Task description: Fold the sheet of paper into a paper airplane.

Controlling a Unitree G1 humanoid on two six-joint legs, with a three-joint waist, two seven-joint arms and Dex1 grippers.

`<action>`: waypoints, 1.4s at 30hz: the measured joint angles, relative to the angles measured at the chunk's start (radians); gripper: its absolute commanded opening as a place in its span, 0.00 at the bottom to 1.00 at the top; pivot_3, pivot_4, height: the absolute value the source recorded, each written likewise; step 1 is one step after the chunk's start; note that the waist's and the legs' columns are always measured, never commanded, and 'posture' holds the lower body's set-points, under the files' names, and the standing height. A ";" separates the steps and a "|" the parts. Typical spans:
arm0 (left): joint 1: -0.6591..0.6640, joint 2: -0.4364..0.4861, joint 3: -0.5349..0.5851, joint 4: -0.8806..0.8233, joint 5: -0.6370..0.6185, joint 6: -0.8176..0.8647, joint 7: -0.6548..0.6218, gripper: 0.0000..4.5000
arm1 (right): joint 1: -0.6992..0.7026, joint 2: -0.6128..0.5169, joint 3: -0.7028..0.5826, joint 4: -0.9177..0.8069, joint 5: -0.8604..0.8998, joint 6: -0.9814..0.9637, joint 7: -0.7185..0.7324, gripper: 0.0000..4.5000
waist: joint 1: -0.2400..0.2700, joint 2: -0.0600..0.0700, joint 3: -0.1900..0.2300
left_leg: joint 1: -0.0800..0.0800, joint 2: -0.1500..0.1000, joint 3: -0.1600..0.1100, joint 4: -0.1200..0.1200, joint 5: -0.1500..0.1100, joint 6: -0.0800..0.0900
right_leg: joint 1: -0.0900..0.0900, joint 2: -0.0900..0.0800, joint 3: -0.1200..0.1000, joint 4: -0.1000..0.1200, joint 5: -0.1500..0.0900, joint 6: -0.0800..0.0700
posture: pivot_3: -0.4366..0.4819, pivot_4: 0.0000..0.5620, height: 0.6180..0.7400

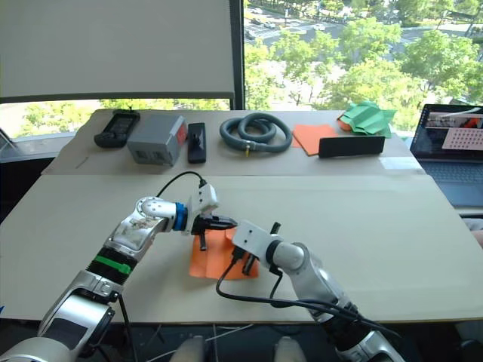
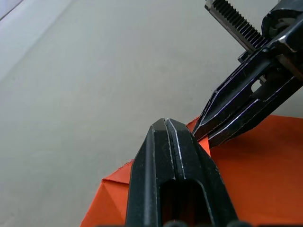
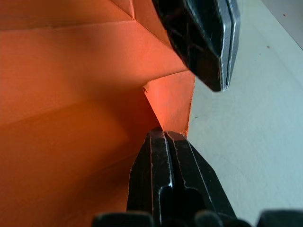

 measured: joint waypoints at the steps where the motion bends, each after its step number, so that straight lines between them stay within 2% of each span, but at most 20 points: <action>1: 0.000 0.000 -0.005 0.023 0.016 -0.014 0.004 0.00 | 0.000 0.000 0.000 0.000 -0.003 0.000 0.000 0.01 | 0.000 0.000 0.000 | 0.000 0.000 0.000 0.000 0.000 0.000 | 0.000 0.000 0.000 0.000 0.000 0.000 | 0.48 0.27 0.70; 8: -0.029 -0.007 -0.014 0.137 0.095 -0.097 0.030 0.00 | 0.000 0.000 0.001 -0.001 -0.022 0.002 0.002 0.01 | 0.002 0.000 0.000 | 0.001 0.000 0.000 0.000 0.000 0.000 | 0.000 0.000 0.000 0.000 0.000 0.000 | 0.48 0.27 0.70; 13: -0.031 -0.024 -0.012 0.151 0.111 -0.120 0.038 0.00 | 0.000 -0.001 0.000 -0.004 -0.029 0.002 0.006 0.01 | 0.003 0.000 0.000 | 0.001 0.000 0.000 0.000 0.000 0.000 | 0.001 0.000 0.000 0.001 0.000 0.000 | 0.48 0.27 0.70; 14: -0.031 -0.027 -0.012 0.151 0.114 -0.122 0.038 0.00 | 0.000 -0.001 0.000 -0.004 -0.031 0.002 0.007 0.13 | 0.004 0.000 0.000 | 0.001 0.000 0.000 0.001 0.000 0.000 | 0.001 0.000 0.000 0.001 0.000 0.000 | 0.48 0.27 0.70; 15: -0.031 -0.027 -0.012 0.151 0.116 -0.124 0.038 0.00 | 0.000 -0.001 0.000 -0.007 -0.033 0.002 0.007 0.18 | 0.004 0.000 0.000 | 0.001 0.000 0.000 0.001 0.000 0.000 | 0.001 0.000 0.000 0.001 0.000 0.000 | 0.48 0.27 0.70; 20: -0.029 -0.027 -0.013 0.151 0.130 -0.139 0.036 0.00 | 0.008 0.029 -0.020 -0.035 -0.001 0.040 0.019 0.57 | 0.004 0.000 -0.001 | 0.002 0.000 0.000 0.000 0.000 0.000 | 0.003 0.000 0.000 0.001 0.000 0.000 | 0.48 0.27 0.70; 25: -0.028 -0.027 -0.012 0.150 0.143 -0.146 0.035 0.00 | 0.010 0.132 -0.129 -0.076 0.170 0.159 0.062 0.57 | 0.004 0.000 -0.001 | 0.002 0.000 0.000 0.001 0.000 0.000 | 0.003 0.000 0.000 0.002 0.000 0.000 | 0.48 0.27 0.70; 29: -0.027 -0.031 -0.013 0.150 0.145 -0.149 0.034 0.00 | -0.034 0.134 -0.150 -0.064 0.203 0.194 0.054 0.31 | 0.006 0.000 -0.001 | 0.003 0.000 0.000 0.001 0.000 0.000 | 0.002 0.000 0.000 0.002 0.000 0.000 | 0.48 0.27 0.70; 33: -0.027 -0.031 -0.013 0.149 0.146 -0.149 0.033 0.00 | -0.038 0.135 -0.150 0.020 0.206 0.202 0.027 0.00 | 0.007 0.000 -0.001 | 0.002 0.000 0.000 0.001 0.000 0.000 | 0.002 0.000 0.000 0.003 0.000 -0.001 | 0.48 0.27 0.70; 42: -0.025 -0.031 -0.011 0.146 0.147 -0.147 0.032 0.00 | -0.113 0.162 -0.155 0.167 0.205 0.185 -0.033 0.00 | 0.006 0.000 -0.001 | 0.003 0.000 0.000 0.001 0.000 0.000 | 0.001 0.000 0.000 0.007 -0.002 -0.002 | 0.48 0.27 0.70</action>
